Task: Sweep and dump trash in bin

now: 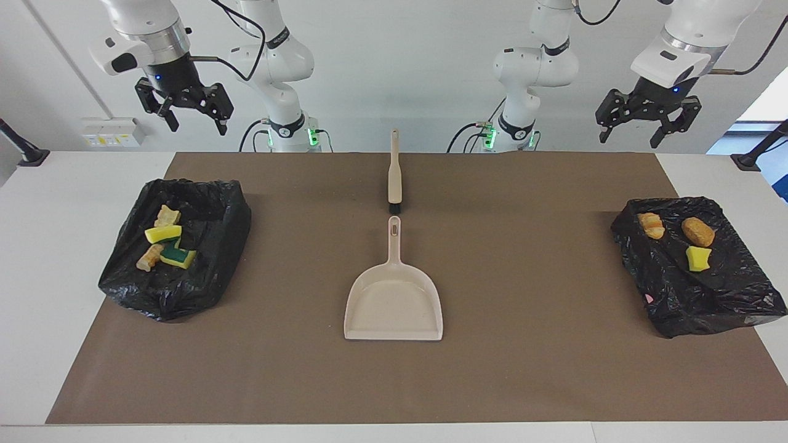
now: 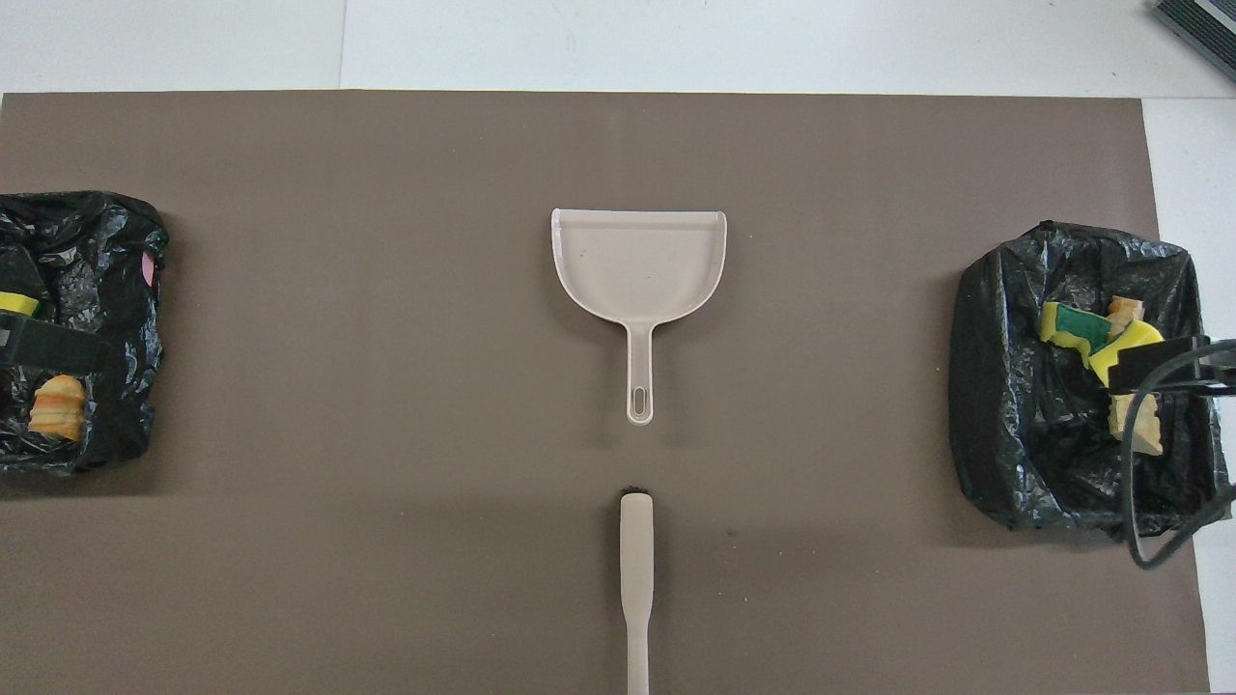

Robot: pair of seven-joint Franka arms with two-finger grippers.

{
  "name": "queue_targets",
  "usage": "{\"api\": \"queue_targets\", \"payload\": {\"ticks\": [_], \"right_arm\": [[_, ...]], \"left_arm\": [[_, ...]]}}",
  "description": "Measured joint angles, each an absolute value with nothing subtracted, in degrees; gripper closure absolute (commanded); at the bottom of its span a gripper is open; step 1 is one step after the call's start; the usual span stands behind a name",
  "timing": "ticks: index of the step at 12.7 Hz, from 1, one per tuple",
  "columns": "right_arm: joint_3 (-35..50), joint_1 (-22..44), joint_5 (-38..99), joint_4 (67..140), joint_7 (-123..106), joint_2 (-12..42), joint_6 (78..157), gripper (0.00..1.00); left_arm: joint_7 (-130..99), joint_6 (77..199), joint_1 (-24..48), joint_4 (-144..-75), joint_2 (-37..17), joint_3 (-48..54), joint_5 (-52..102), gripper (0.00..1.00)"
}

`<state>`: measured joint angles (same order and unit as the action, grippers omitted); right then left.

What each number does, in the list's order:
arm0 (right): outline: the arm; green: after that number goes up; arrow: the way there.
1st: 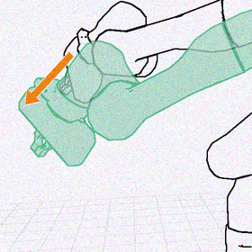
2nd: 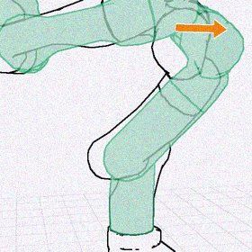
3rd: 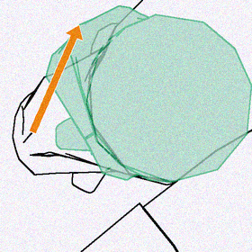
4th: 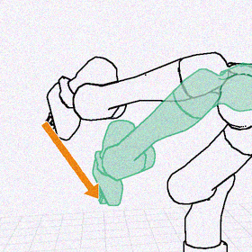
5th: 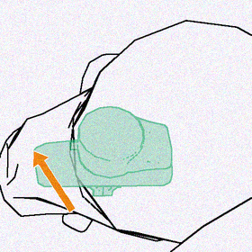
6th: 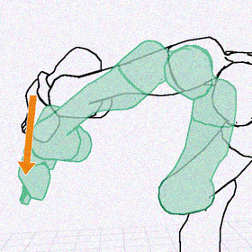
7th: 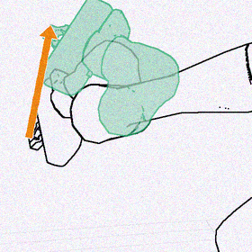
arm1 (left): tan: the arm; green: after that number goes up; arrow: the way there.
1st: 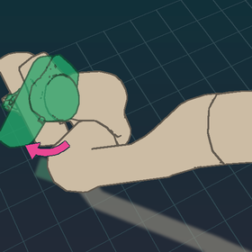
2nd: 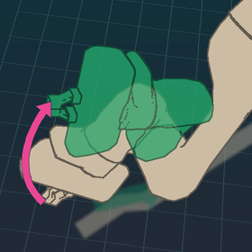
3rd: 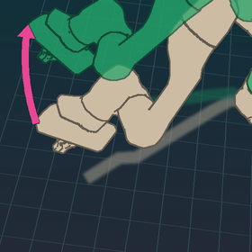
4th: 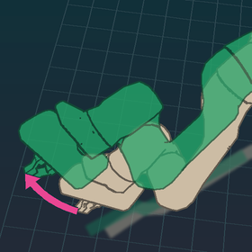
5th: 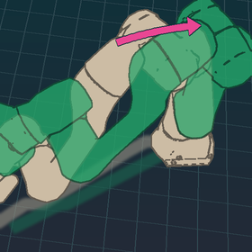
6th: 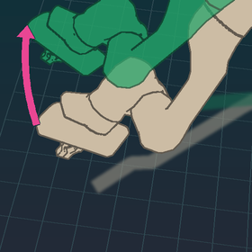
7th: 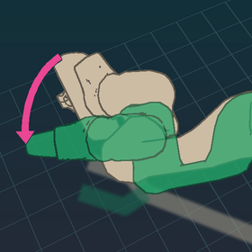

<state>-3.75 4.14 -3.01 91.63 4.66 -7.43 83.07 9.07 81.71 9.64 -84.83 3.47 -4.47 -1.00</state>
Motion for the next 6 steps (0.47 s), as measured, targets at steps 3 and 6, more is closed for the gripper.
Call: {"api": "queue_targets", "payload": {"ticks": [3,6], "right_arm": [[-3.7,4.1,-3.0,91.6,4.7,-7.4,83.1,0.00],[-3.7,4.1,-3.0,91.6,4.7,-7.4,83.1,0.00]], "left_arm": [[9.2,79.0,8.2,-81.8,2.9,-4.5,0.7,0.00],[9.2,78.9,7.9,-81.3,3.0,-4.4,0.9,0.00]]}}
